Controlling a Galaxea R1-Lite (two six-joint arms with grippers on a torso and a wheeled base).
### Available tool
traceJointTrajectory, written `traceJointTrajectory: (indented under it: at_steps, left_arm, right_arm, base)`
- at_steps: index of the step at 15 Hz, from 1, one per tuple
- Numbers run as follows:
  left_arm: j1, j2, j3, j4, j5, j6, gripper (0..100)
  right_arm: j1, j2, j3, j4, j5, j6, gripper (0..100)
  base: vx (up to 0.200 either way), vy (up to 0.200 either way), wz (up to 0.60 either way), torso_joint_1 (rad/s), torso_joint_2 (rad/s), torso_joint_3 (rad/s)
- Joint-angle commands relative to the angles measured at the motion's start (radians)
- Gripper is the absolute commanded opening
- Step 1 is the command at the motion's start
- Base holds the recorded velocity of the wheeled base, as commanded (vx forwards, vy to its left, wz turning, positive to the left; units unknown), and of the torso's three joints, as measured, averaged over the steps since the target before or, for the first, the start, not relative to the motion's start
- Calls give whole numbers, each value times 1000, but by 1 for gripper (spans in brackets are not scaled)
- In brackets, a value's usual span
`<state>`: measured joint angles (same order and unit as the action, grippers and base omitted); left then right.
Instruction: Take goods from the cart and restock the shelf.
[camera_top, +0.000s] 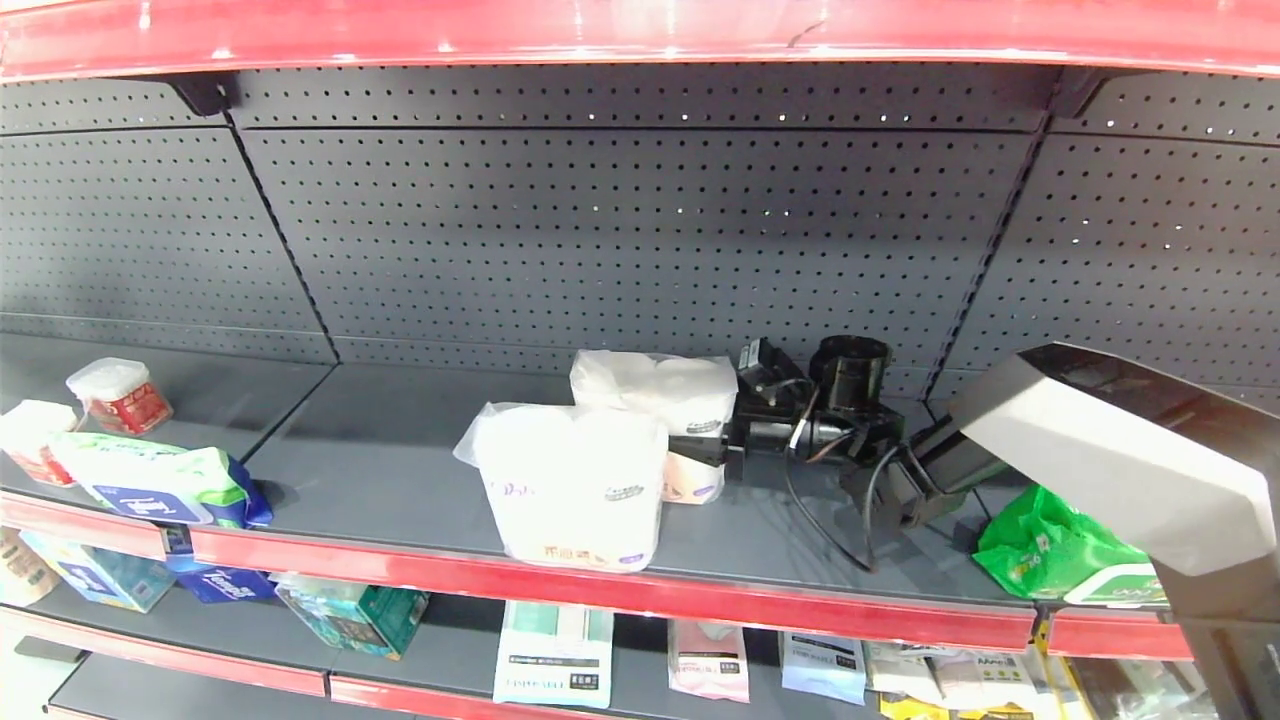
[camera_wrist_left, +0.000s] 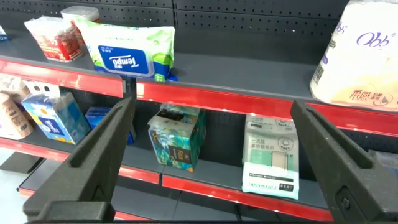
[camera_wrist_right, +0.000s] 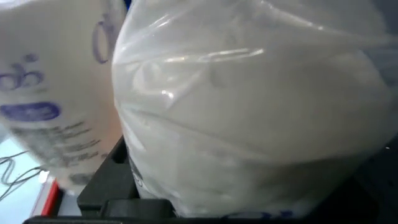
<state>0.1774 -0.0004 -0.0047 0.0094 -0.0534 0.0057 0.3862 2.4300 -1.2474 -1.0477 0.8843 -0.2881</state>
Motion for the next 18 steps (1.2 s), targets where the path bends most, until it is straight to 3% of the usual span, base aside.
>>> traceJointTrajectory:
  at_steps: [1,7,18]
  left_arm:
    - [0,0,0,1,0,0,100]
    - [0,0,0,0,0,0,100]
    - [0,0,0,0,0,0,100]
  right_arm:
    - [14,23,-30,0,-31,1,0]
    - [36,57,-73,3,-41,0,0]
    - [36,73,-89,1,-180,4,0]
  base:
    - [0,0,0,0,0,0]
    - [0,0,0,0,0,0]
    - [0,0,0,0,0,0]
